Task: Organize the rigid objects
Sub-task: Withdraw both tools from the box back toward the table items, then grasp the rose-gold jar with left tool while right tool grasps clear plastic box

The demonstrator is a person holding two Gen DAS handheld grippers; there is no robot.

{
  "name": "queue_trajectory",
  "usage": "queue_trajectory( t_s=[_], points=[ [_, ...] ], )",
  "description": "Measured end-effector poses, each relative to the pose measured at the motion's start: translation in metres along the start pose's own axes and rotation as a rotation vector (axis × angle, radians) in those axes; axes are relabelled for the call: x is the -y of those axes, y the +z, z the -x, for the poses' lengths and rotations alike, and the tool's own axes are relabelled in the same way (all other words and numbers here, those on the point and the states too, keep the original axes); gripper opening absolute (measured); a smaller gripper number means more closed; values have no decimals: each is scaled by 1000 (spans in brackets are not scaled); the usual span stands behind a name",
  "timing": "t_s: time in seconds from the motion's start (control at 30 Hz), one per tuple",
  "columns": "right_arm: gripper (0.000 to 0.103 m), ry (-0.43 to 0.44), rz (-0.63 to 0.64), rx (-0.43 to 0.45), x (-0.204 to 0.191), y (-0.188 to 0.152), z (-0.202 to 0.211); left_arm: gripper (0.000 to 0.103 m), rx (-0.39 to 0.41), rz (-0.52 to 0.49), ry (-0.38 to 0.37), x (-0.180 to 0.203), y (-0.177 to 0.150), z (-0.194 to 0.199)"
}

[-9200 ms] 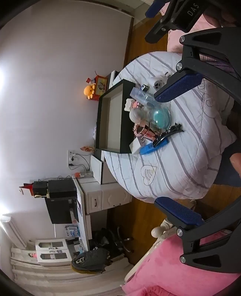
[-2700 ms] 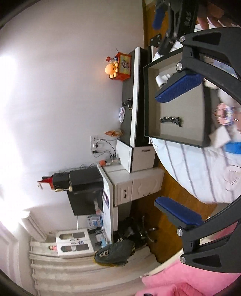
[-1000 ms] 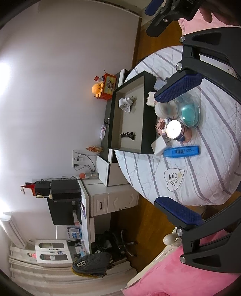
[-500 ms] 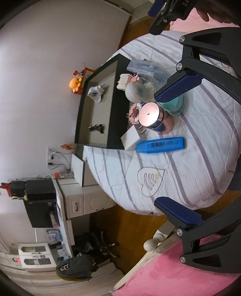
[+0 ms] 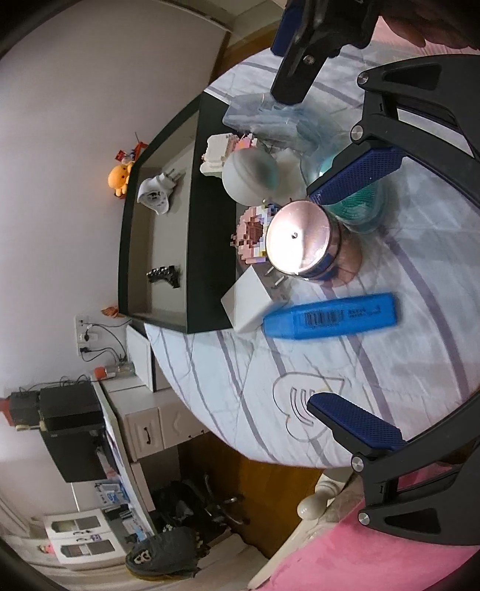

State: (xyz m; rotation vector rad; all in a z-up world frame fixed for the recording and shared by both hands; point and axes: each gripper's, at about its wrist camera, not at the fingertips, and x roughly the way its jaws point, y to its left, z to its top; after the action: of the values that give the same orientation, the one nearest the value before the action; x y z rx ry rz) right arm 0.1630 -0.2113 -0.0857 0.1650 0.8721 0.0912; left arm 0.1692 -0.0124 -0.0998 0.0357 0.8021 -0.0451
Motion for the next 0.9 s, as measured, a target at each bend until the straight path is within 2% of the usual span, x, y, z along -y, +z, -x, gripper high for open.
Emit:
queue_trajectory(
  t_s=[0.2, 0.23, 0.27, 0.4, 0.5, 0.57, 0.63, 0.73, 0.83, 0.9],
  points=[
    [103, 17, -27, -44, -7, 7, -28, 101, -13, -4, -29, 6, 5, -19],
    [100, 18, -29, -56, -8, 6, -32, 99, -20, -2, -38, 5, 4, -23],
    [95, 20, -32, -66, -7, 5, -35, 93, -27, 6, -53, 4, 3, -25],
    [91, 43, -52, -76, -2, -1, -35, 84, -48, 57, -138, -4, 2, -33],
    [77, 68, -46, -67, -4, -3, -30, 78, -43, 44, -140, -2, 2, -32],
    [71, 68, -47, -57, -5, -4, -24, 66, -31, 34, -155, 0, 3, -29],
    [70, 69, -56, -64, -4, -5, -24, 61, -32, 27, -172, 4, 4, -29],
    [71, 67, -95, -65, -3, -3, -28, 62, -25, -7, -139, 13, 5, -33],
    [71, 47, -84, -73, -11, 0, -39, 51, -25, -10, -148, 17, 5, -37],
    [68, 51, -87, -83, -11, -2, -44, 49, -38, 6, -170, 14, 5, -38]
  ],
)
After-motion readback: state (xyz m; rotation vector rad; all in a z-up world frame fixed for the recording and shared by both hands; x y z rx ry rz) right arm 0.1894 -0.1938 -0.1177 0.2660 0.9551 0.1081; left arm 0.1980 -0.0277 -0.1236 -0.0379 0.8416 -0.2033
